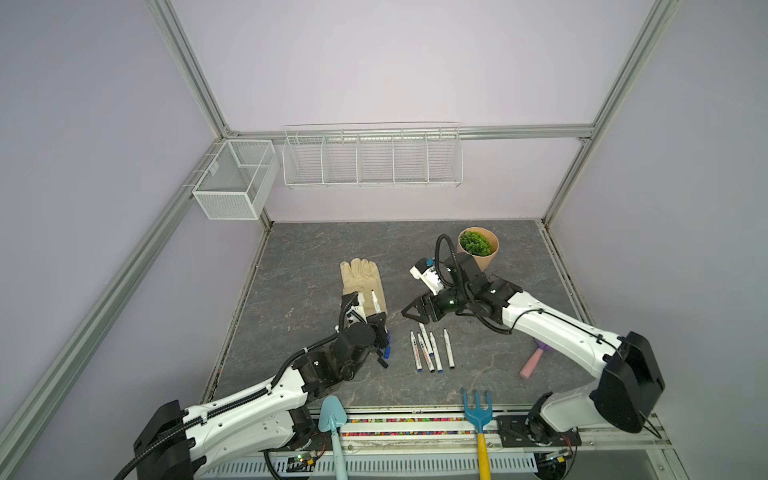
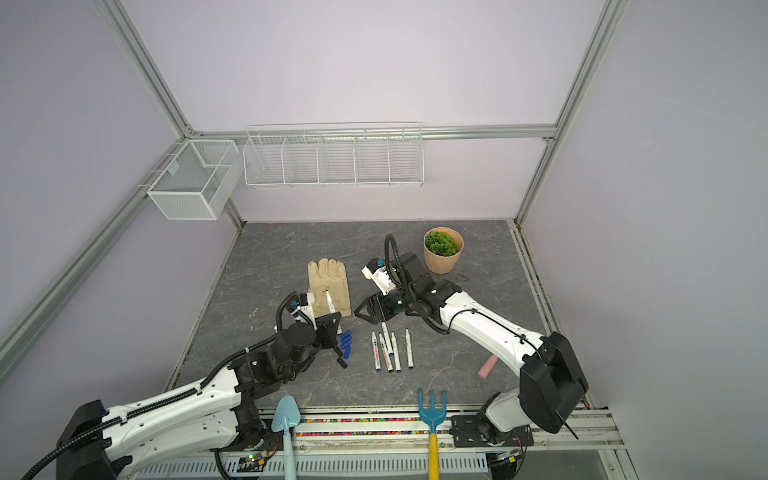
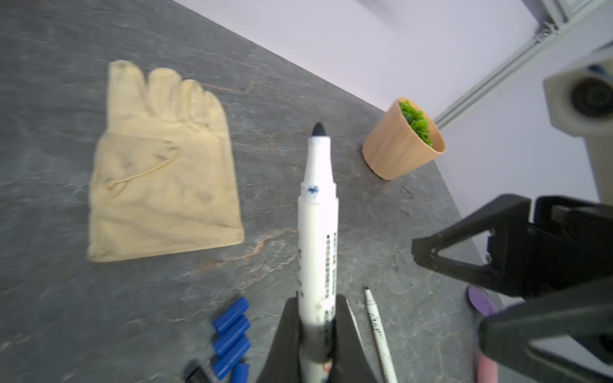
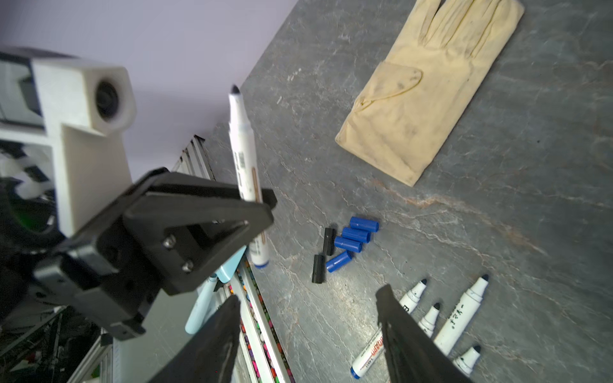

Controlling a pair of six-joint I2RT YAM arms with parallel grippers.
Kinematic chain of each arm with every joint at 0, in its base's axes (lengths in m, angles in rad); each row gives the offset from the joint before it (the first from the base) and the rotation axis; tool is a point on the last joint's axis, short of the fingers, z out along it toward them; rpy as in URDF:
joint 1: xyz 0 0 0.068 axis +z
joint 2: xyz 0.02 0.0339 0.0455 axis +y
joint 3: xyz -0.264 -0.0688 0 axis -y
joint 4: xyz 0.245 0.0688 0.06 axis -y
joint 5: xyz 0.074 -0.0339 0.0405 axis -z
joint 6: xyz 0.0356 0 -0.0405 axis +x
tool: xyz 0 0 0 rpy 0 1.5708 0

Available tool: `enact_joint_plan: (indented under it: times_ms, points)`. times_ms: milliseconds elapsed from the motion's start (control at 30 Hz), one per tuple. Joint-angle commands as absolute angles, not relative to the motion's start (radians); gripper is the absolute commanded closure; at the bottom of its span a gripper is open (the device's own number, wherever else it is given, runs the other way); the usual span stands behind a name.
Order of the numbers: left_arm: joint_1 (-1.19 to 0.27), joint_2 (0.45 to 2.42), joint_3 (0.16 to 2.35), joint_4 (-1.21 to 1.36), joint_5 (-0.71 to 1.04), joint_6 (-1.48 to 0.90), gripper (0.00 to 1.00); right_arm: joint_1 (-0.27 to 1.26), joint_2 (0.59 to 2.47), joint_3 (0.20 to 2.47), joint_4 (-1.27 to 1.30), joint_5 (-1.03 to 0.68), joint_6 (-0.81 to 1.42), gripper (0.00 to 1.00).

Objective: Insert the pens into the pen caps
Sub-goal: 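Move the right gripper over the blue caps and lower onto one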

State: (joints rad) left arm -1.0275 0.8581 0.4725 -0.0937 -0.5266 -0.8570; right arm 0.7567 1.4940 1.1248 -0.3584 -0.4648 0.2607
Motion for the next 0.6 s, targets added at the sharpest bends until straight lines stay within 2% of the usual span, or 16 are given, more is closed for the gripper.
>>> enact_joint_plan:
  times_ms: [0,267,433,567]
  points:
    - [-1.023,0.728,0.418,-0.26,-0.676,-1.007,1.0,0.836,1.586,1.172,-0.451,-0.358,0.191,0.32]
    - [-1.014,0.529,0.392,-0.475,-0.754,-1.019,1.0,0.985,1.865,1.359,-0.671,-0.188,0.119,0.33]
    - [-1.014,0.54,0.377,-0.455,-0.755,-1.0,1.0,1.008,1.953,1.385,-0.718,-0.057,0.133,0.33]
    - [-1.014,0.584,0.383,-0.416,-0.733,-1.006,1.0,1.009,1.976,1.406,-0.718,-0.05,0.103,0.32]
